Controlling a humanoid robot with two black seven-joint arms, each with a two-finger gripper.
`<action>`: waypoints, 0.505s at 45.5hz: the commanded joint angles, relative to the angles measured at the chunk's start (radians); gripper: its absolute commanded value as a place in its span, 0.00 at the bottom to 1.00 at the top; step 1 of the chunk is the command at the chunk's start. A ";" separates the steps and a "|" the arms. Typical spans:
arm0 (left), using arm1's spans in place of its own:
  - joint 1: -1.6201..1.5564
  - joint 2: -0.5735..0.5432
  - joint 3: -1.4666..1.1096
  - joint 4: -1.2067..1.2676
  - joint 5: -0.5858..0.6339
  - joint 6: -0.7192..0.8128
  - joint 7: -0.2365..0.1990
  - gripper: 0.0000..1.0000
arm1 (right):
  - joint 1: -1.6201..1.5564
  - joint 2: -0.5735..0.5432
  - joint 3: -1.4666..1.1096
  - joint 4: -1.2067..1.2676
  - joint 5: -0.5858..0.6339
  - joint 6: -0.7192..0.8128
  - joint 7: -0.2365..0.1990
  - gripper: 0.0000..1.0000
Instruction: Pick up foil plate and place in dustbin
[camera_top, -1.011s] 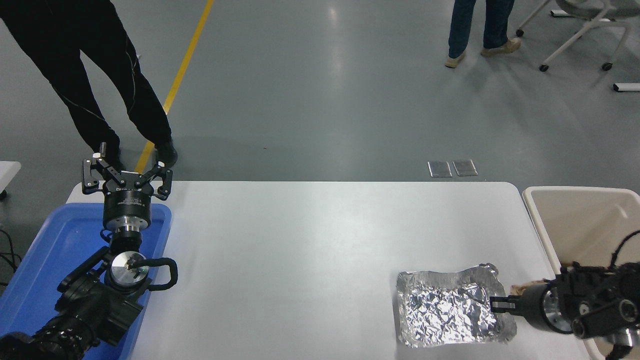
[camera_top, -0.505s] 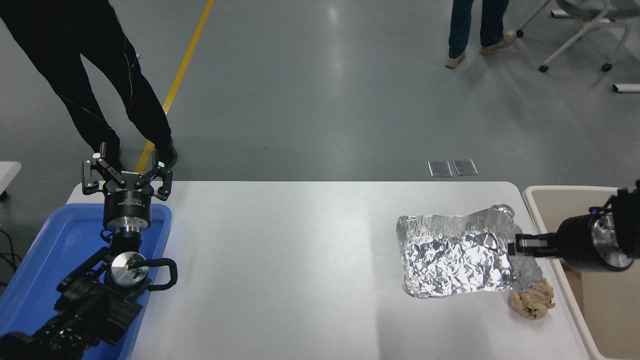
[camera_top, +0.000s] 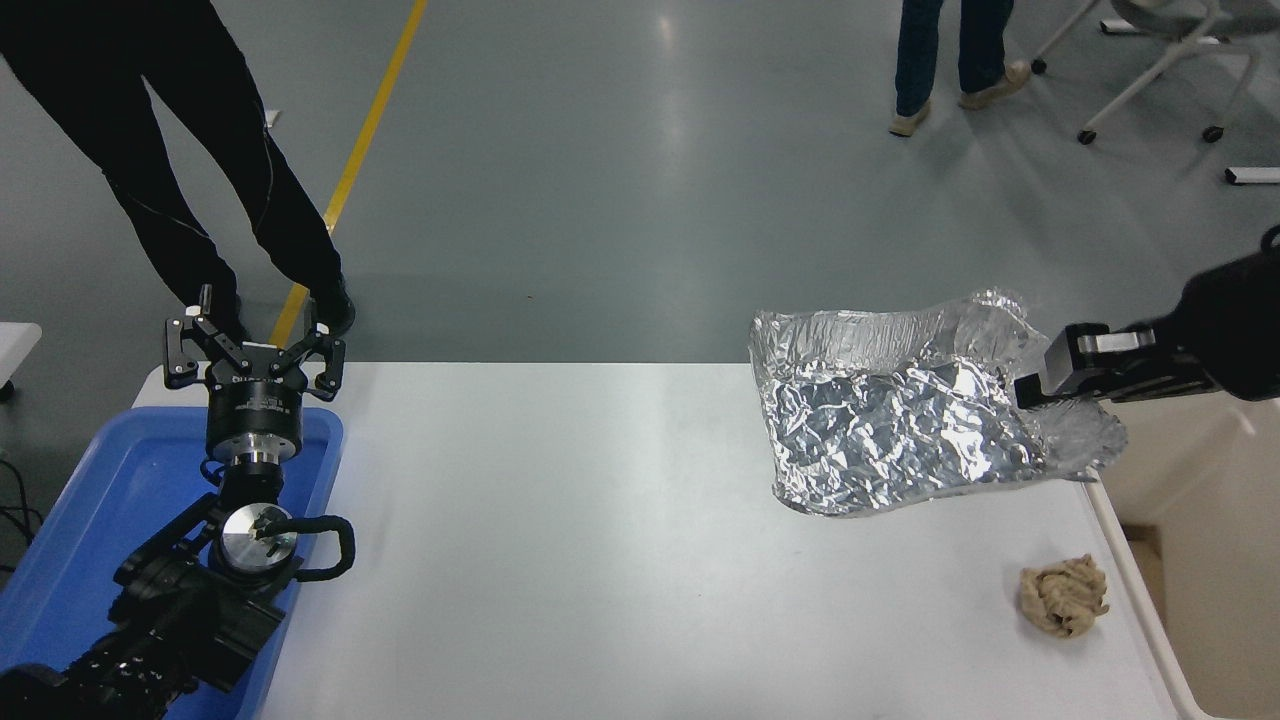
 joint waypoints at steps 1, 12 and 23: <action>-0.001 0.000 0.000 0.000 0.000 0.000 0.000 0.99 | 0.080 0.000 -0.009 0.001 0.014 0.097 0.004 0.00; 0.000 0.000 0.000 0.000 0.000 0.000 0.000 0.99 | -0.045 -0.011 -0.041 -0.084 0.014 0.065 0.001 0.00; 0.000 0.000 0.000 0.000 0.000 0.000 0.000 0.99 | -0.342 -0.060 -0.014 -0.313 0.020 -0.064 -0.004 0.00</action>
